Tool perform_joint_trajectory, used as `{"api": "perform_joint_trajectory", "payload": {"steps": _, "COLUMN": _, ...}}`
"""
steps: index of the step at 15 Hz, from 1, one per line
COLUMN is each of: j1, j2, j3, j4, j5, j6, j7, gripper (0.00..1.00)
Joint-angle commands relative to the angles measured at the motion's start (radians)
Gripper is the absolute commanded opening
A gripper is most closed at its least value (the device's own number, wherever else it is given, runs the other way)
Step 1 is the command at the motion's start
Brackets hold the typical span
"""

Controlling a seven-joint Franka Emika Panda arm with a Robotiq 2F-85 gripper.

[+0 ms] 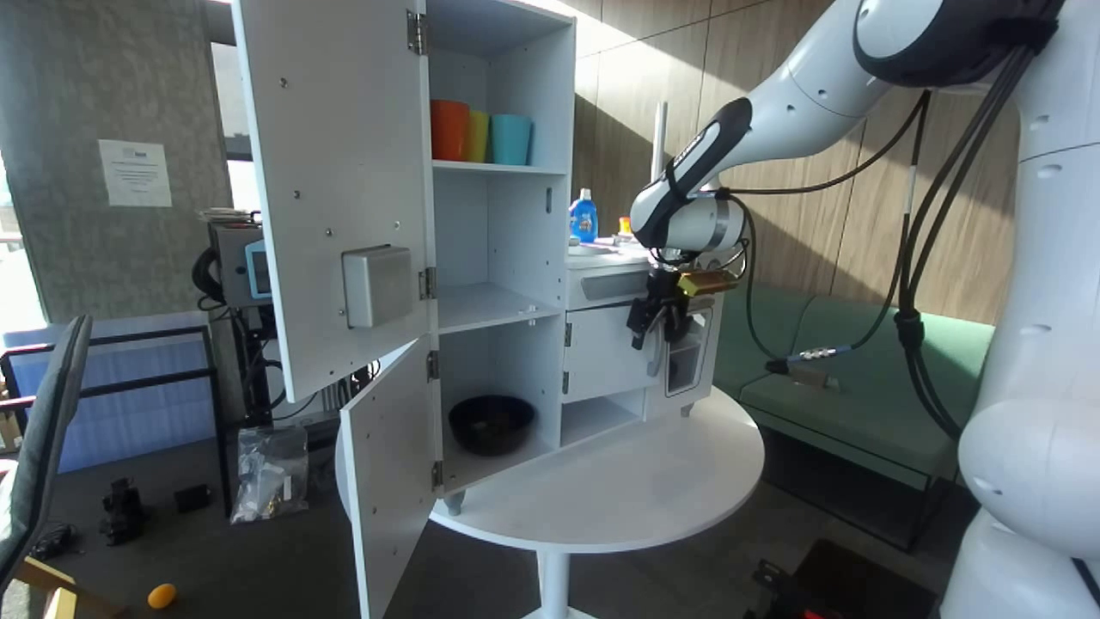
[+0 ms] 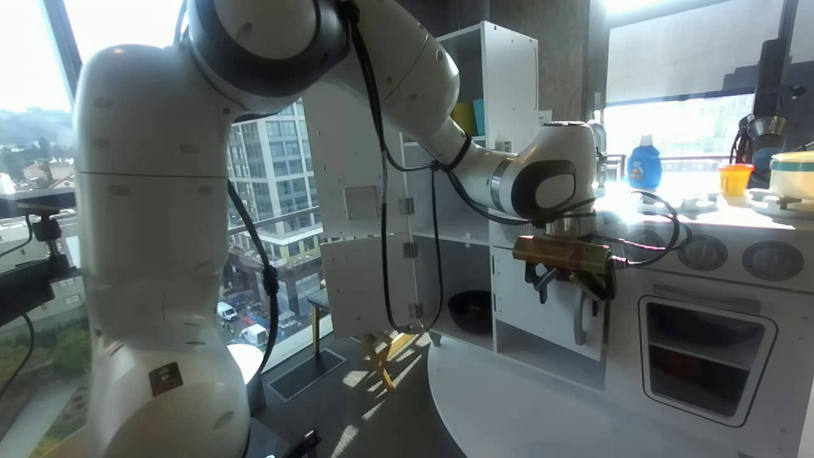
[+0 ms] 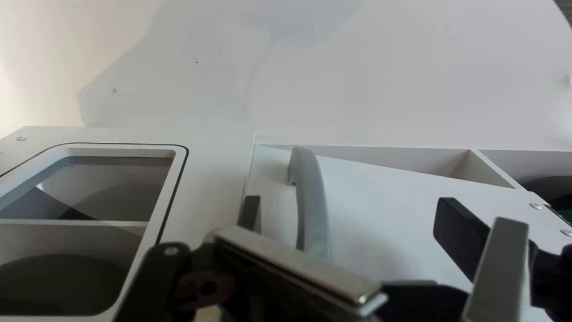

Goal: Open the cabinet and oven doors.

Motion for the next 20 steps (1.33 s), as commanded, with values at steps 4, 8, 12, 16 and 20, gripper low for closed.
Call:
{"api": "perform_joint_trajectory", "payload": {"steps": 4, "j1": -0.030, "j2": -0.004, "j3": 0.034, "j4": 0.047, "j5": 0.012, "j6": -0.134, "j7": -0.035, "gripper": 1.00}}
{"api": "perform_joint_trajectory", "payload": {"steps": 8, "j1": -0.028, "j2": -0.050, "j3": 0.027, "j4": 0.010, "j5": -0.014, "j6": -0.194, "j7": -0.036, "gripper": 1.00}}
{"api": "perform_joint_trajectory", "payload": {"steps": 12, "j1": -0.031, "j2": -0.103, "j3": 0.024, "j4": -0.036, "j5": -0.006, "j6": -0.240, "j7": -0.096, "gripper": 1.00}}
{"api": "perform_joint_trajectory", "payload": {"steps": 16, "j1": -0.017, "j2": -0.168, "j3": 0.005, "j4": -0.093, "j5": -0.109, "j6": -0.200, "j7": -0.026, "gripper": 1.00}}
{"api": "perform_joint_trajectory", "payload": {"steps": 20, "j1": -0.019, "j2": -0.236, "j3": -0.008, "j4": -0.138, "j5": -0.300, "j6": -0.049, "j7": 0.131, "gripper": 1.00}}
